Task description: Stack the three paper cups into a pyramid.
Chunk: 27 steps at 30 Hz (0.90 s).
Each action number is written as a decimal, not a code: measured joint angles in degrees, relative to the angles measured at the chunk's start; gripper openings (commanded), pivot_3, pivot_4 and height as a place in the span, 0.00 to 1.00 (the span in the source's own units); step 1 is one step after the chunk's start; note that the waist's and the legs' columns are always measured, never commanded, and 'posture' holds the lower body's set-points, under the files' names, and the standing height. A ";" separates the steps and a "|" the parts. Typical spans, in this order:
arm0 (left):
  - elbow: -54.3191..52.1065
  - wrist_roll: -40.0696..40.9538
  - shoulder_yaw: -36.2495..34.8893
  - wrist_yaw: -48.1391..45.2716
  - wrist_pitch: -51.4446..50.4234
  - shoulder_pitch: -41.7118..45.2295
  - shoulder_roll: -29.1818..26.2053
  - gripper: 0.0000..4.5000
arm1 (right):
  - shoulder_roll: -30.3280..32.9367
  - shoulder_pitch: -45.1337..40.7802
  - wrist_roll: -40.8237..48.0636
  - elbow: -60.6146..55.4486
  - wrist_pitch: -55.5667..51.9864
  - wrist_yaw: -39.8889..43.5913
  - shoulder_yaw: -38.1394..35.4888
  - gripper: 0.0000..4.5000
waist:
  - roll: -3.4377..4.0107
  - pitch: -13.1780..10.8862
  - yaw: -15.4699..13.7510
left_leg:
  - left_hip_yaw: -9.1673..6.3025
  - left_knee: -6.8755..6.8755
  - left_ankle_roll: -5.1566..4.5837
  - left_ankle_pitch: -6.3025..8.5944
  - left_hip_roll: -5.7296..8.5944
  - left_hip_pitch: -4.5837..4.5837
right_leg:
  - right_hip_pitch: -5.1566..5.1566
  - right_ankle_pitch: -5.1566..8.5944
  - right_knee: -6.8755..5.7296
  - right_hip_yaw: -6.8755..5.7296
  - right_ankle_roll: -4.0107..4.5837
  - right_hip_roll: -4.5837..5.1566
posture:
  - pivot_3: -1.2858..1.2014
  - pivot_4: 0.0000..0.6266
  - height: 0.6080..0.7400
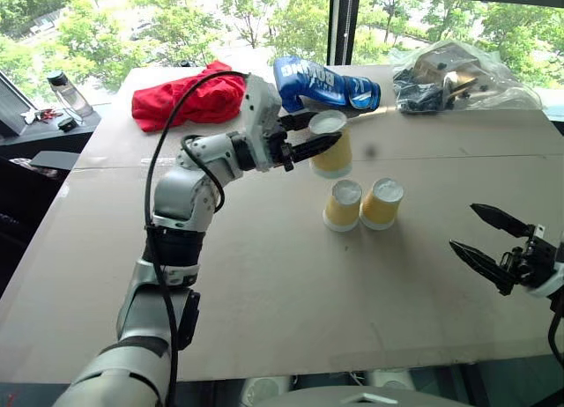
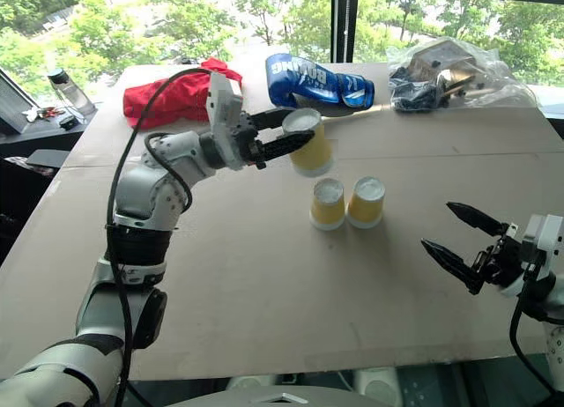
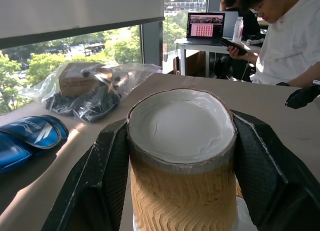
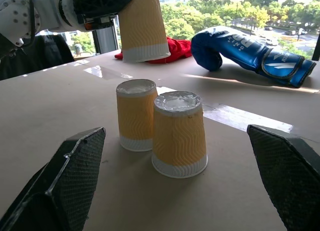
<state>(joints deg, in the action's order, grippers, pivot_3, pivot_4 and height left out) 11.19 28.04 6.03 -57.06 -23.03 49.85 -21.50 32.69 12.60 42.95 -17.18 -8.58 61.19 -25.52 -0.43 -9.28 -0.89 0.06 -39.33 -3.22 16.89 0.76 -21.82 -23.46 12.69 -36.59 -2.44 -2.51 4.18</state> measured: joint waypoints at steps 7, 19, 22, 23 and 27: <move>7.09 -3.02 3.58 -5.80 3.34 4.76 5.01 0.53 | -0.28 1.37 0.49 -3.21 -0.90 -2.24 0.05 1.00 | 0.00 0.00 0.14 | 0.09 0.01 -0.15 0.09 -0.03 0.02 | -0.04 0.01 0.01 0.15 -0.01 -0.02 | 0.52 0.24 0.98; 8.50 -7.66 5.58 -9.47 4.95 5.01 5.74 0.53 | 0.41 2.58 0.36 -5.47 -2.65 -4.60 0.09 1.00 | 0.01 0.00 0.05 | 0.08 -0.01 -0.18 0.10 -0.04 0.01 | -0.05 0.01 -0.02 0.21 -0.01 -0.01 | 0.52 0.24 0.98; 8.55 -7.98 5.66 -9.62 4.95 5.00 6.16 0.53 | 0.60 2.47 0.33 -5.47 -2.64 -4.40 0.17 1.00 | 0.01 0.00 0.05 | 0.07 -0.01 -0.18 0.11 -0.04 0.00 | -0.05 0.01 -0.02 0.20 -0.01 -0.01 | 0.52 0.24 0.98; 8.56 -8.13 5.66 -9.71 4.96 5.00 6.16 0.53 | 0.60 2.47 0.33 -5.47 -2.64 -4.35 0.17 1.00 | 0.01 0.00 0.06 | 0.07 -0.01 -0.18 0.11 -0.04 0.01 | -0.05 0.01 -0.02 0.20 -0.01 -0.02 | 0.52 0.24 0.98; 8.56 -8.67 5.71 -10.17 5.15 4.97 6.30 0.53 | 0.62 2.48 0.33 -5.45 -2.58 -4.06 0.17 1.00 | 0.01 0.00 0.05 | 0.07 -0.01 -0.18 0.10 -0.04 0.01 | -0.05 0.01 -0.04 0.20 -0.01 -0.02 | 0.52 0.24 0.98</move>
<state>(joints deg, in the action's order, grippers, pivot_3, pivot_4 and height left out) 19.74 19.37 11.74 -67.23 -17.88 54.82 -15.21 33.31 15.08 43.28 -22.63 -11.16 57.13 -25.35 -0.43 -9.28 -0.84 0.13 -39.34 -3.41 16.99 0.73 -21.81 -23.51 12.70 -36.62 -2.24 -2.52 4.16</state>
